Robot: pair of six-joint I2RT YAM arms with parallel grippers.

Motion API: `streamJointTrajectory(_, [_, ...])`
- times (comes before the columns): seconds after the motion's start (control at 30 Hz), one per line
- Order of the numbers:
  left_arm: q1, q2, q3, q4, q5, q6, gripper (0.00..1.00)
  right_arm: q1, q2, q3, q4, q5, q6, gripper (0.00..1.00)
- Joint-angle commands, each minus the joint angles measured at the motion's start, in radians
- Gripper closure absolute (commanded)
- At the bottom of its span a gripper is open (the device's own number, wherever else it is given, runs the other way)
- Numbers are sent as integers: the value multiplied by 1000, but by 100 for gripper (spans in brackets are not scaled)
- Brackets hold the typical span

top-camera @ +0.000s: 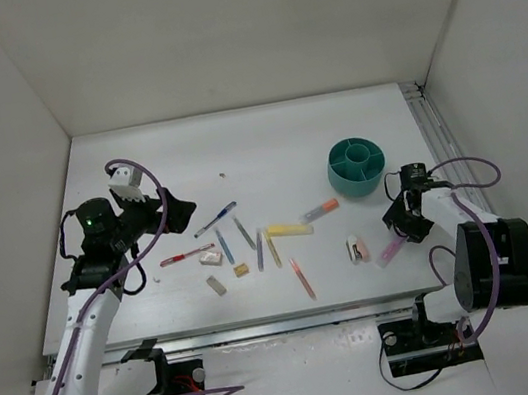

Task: Sort the stationery into containers
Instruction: Pick up the pen from the center of the board.

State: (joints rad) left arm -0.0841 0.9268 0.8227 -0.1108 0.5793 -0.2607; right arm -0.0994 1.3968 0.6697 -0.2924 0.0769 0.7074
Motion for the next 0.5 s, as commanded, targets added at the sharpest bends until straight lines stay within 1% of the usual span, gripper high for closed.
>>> streamJointTrajectory(0.0, [1, 17, 16, 66, 4, 20, 0, -10, -22, -30, -43, -71, 21, 48])
streamJointTrajectory(0.03, [1, 23, 18, 69, 4, 18, 0, -8, -27, -38, -44, -69, 27, 59])
streamJointTrajectory(0.07, [1, 26, 19, 69, 2, 18, 0, -8, -30, -39, -44, -71, 33, 63])
streamJointTrajectory(0.1, [1, 29, 23, 66, 1, 18, 0, -10, -35, -41, -45, -69, 37, 73])
streamJointTrajectory(0.13, [1, 35, 24, 68, 1, 17, 0, -10, -36, -42, -47, -71, 40, 81])
streamJointTrajectory(0.17, [1, 38, 26, 68, 4, 17, 0, -10, -39, -45, -47, -68, 41, 84])
streamJointTrajectory(0.23, [1, 40, 26, 69, 2, 17, 0, -10, -41, -42, -47, -49, 44, 97])
streamJointTrajectory(0.27, [1, 41, 26, 72, 2, 14, 0, -10, -42, -33, -47, -46, 44, 100])
streamJointTrajectory(0.37, [1, 41, 30, 63, -4, 17, 0, -8, -97, 10, -48, -25, 11, 100])
streamJointTrajectory(0.43, [1, 38, 33, 63, -4, 17, 0, -3, -192, 33, -48, 9, -22, 100])
streamJointTrajectory(0.47, [1, 37, 32, 66, -4, 17, 0, 12, -275, 56, -48, 24, -28, 100])
